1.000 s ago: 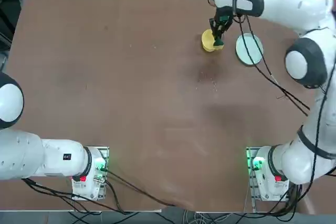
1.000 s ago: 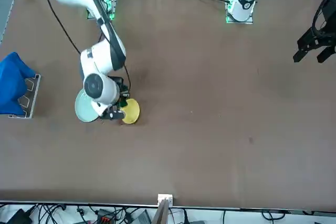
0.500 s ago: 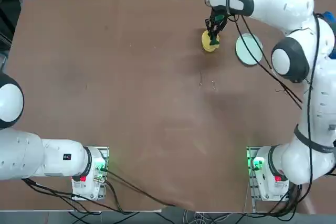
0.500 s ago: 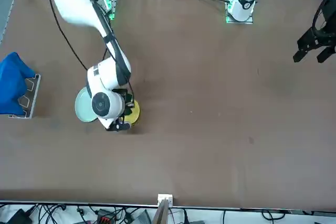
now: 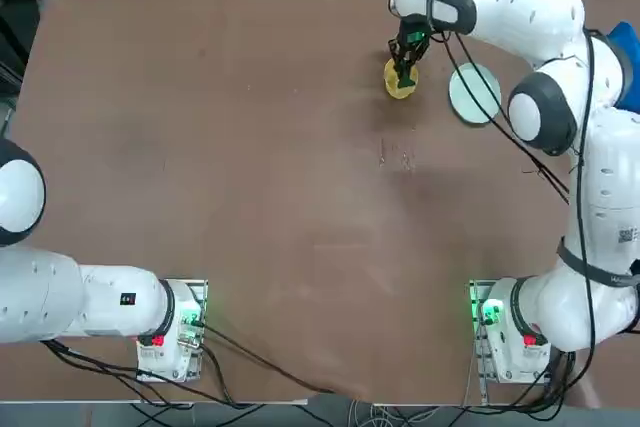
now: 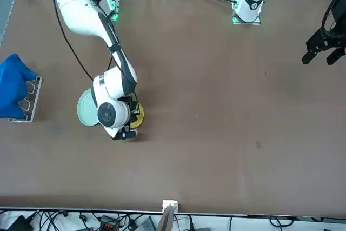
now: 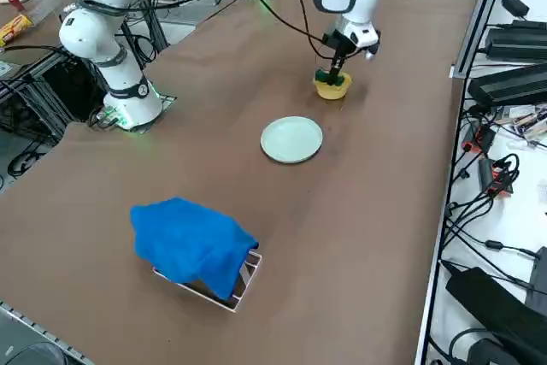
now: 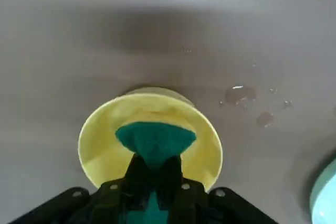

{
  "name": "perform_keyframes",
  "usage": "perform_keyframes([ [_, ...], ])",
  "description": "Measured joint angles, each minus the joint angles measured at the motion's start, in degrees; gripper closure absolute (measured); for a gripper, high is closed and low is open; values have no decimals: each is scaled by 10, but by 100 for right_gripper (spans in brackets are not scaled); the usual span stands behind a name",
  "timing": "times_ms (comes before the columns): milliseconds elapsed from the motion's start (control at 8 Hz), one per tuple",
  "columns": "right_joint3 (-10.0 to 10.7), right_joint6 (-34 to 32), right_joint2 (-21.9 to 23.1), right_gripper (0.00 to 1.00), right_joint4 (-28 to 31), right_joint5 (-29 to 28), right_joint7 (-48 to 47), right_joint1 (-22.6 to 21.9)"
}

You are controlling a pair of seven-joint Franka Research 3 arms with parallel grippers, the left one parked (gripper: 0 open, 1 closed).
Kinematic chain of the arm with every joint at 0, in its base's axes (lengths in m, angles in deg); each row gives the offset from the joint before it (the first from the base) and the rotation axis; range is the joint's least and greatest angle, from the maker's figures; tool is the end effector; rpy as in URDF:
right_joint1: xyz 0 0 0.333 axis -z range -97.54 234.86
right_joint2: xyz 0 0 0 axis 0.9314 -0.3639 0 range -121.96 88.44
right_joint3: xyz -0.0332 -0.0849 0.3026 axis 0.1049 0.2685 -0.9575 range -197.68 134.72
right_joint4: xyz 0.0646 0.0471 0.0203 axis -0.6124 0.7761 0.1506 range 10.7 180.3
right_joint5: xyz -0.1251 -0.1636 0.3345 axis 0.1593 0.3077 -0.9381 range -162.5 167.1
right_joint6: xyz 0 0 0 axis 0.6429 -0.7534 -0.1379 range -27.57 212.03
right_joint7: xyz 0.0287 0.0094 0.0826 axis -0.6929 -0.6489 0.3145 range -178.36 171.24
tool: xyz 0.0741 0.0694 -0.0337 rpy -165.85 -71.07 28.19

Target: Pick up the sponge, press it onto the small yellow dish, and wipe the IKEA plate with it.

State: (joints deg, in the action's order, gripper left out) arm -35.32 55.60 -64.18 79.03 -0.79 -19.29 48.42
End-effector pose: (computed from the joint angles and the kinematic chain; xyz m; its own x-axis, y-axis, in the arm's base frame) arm 0.6564 0.2867 0.2258 0.9598 0.1063 -0.2599 0.1033 -0.9943 -0.0252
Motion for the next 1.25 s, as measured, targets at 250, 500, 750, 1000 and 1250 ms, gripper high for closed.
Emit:
perform_keyframes([
  [250, 0, 13, -12, 91, -3, 0, 1, 0],
  [500, 0, 28, -26, 90, -7, 0, 10, 0],
  [750, 0, 28, -28, 90, -10, 0, 22, 0],
  [1000, 0, 28, -28, 90, -10, 0, 25, 0],
  [1250, 0, 28, -28, 91, -11, 0, 25, 0],
])
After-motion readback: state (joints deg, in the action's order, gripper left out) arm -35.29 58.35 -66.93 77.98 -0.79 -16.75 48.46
